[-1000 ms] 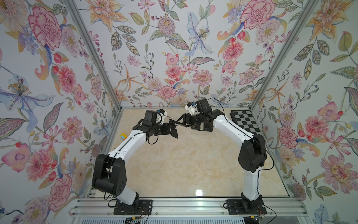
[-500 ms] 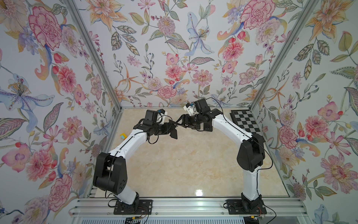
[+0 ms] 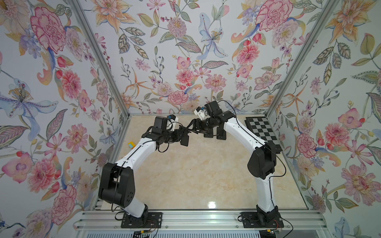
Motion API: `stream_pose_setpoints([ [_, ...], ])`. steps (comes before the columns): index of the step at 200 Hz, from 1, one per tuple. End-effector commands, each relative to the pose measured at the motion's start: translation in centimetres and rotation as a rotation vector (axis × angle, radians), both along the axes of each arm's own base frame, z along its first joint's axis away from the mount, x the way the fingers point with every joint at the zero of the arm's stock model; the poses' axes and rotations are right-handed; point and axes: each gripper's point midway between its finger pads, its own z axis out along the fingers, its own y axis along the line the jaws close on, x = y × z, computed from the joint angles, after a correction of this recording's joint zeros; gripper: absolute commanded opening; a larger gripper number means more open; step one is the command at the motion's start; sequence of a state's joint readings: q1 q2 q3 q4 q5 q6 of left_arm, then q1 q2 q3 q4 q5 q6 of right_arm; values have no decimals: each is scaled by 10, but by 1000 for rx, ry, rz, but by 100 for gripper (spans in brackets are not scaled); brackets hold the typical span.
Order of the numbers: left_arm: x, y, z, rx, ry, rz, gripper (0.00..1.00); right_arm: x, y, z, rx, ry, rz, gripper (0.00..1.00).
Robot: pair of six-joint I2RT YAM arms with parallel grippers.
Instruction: Open the phone stand
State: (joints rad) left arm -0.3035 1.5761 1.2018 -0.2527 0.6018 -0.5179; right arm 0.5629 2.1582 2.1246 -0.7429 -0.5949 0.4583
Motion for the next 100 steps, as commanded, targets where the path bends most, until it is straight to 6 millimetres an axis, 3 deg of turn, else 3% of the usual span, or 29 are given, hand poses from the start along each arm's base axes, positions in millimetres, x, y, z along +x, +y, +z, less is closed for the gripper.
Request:
stream_pose_setpoints([
  [1, -31, -8, -11, 4, 57, -90, 0, 34, -11, 26, 51, -82, -58, 52],
  [100, -47, -40, 17, -34, 10, -179, 0, 65, -8, 9, 71, -37, -88, 52],
])
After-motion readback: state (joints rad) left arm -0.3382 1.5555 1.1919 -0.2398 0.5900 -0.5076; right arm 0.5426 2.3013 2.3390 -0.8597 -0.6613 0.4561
